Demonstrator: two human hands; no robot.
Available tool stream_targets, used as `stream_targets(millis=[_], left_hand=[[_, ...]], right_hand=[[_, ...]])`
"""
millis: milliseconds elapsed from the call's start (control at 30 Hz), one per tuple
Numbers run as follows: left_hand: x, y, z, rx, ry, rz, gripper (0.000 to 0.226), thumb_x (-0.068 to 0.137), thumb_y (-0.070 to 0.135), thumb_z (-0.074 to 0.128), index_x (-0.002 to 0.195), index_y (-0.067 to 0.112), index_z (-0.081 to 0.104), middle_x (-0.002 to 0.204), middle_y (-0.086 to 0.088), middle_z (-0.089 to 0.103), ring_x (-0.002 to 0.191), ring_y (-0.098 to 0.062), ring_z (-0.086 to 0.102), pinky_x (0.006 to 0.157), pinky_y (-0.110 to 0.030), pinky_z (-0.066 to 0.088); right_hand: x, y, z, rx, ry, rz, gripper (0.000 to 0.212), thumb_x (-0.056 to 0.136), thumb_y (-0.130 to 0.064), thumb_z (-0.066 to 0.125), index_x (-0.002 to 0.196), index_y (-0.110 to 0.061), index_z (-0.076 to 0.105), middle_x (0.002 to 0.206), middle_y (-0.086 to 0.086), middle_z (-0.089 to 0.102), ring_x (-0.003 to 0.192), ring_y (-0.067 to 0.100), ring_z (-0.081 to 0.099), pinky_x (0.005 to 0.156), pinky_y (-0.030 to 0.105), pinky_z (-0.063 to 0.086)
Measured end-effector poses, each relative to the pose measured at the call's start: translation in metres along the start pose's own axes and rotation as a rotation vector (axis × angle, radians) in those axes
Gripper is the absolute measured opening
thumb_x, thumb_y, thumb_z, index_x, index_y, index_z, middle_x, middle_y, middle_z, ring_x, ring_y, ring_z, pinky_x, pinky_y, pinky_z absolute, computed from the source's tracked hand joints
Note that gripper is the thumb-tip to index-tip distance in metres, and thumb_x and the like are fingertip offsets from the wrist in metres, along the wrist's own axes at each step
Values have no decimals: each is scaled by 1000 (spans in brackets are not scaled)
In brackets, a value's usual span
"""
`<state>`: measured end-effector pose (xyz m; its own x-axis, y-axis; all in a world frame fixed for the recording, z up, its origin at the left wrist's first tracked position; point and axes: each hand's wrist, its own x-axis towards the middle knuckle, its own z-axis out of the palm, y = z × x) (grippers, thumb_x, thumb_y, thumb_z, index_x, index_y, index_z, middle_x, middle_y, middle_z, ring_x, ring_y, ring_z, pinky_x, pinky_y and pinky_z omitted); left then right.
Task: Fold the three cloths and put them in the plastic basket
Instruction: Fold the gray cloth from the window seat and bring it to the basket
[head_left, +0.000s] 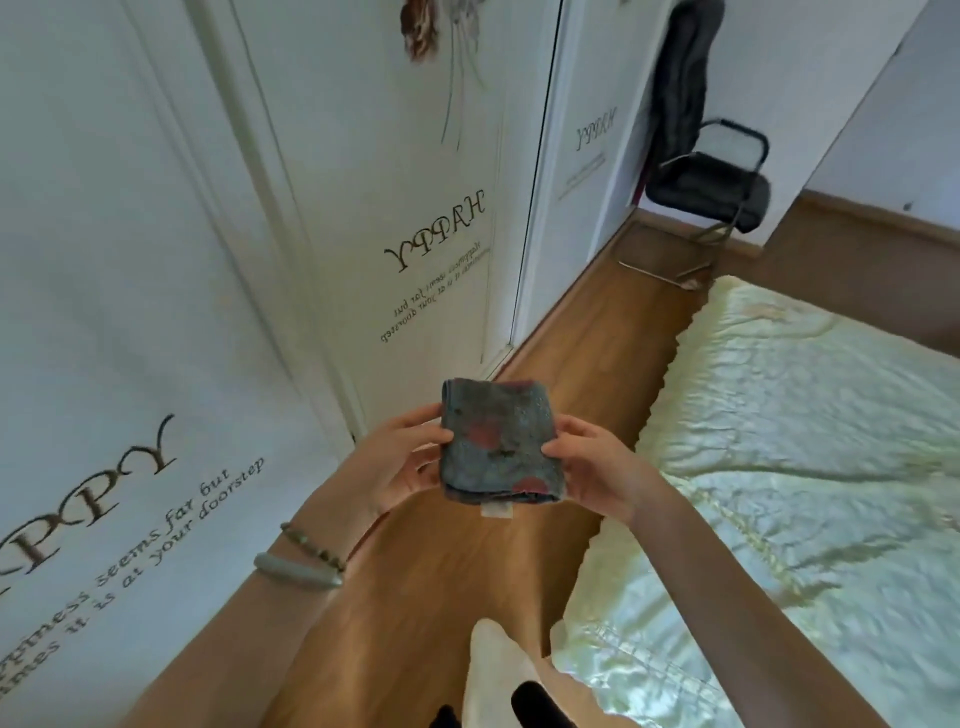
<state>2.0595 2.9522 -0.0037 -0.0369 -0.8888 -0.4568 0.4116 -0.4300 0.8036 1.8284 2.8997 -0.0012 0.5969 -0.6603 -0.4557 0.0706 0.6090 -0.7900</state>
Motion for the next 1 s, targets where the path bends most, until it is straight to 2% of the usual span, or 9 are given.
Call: stream_targets(millis=[133,233,433,533,600,767,833,933,1000], left_hand=[[62,20,12,33,-45,-36,33,85,-3,55,109,15,69,88,-5,72,83,-21,64,67,-36,58],[115,39,26,69,-80,-71,37,85,-4,54,117,12,64,98,-9,66,89,-23,59,70,-38,56],[225,92,65,170,-122,-96,37,85,-3,55,118,10,64,105,-12,63,97,-26,57,87,-46,51],[277,116,87,178,-151,-104,34,84,-3,56,114,11,66,105,-12,63,96,-27,57,82,-45,53],[309,130,102,175,-175,-103,33,84,-2,56,112,12,67,103,-12,65,94,-26,58,80,-43,54],[375,155,135,189,-228,-123,33,86,0,56,115,11,65,102,-9,66,95,-24,57,79,-41,55],[402,166,148,195,-250,-127,33,86,0,55,115,11,65,100,-9,67,93,-23,57,76,-40,55],[451,182,170,210,-275,-129,33,87,0,55,117,10,64,100,-9,66,94,-25,55,81,-41,52],[488,194,187,217,-299,-134,32,87,1,55,116,10,64,101,-9,65,94,-24,57,76,-39,55]], right_hand=[[32,-20,-34,57,45,-38,58,72,-13,71,124,-3,49,120,16,51,114,36,52,76,38,57],[61,-42,-65,116,47,-75,45,73,-11,69,115,-8,51,120,16,50,115,36,51,79,40,57],[120,-106,-124,184,97,-135,45,74,-9,67,116,-6,53,116,16,53,111,35,55,75,37,55],[145,-139,-156,190,161,-146,57,72,-10,70,124,-3,50,128,23,49,122,41,50,86,45,53],[159,-162,-176,178,185,-163,56,72,-11,71,124,-5,50,129,22,48,124,42,48,91,47,52],[187,-207,-218,210,216,-203,53,71,-8,68,121,-5,51,125,21,49,116,40,53,84,46,55],[199,-225,-235,196,226,-222,54,72,-9,68,122,-4,51,126,23,49,115,40,54,85,46,55],[220,-256,-265,178,275,-240,60,72,-10,68,127,1,48,131,27,48,119,42,52,90,47,53],[236,-279,-288,176,310,-257,62,72,-11,68,129,0,48,131,26,50,118,41,54,87,46,53]])
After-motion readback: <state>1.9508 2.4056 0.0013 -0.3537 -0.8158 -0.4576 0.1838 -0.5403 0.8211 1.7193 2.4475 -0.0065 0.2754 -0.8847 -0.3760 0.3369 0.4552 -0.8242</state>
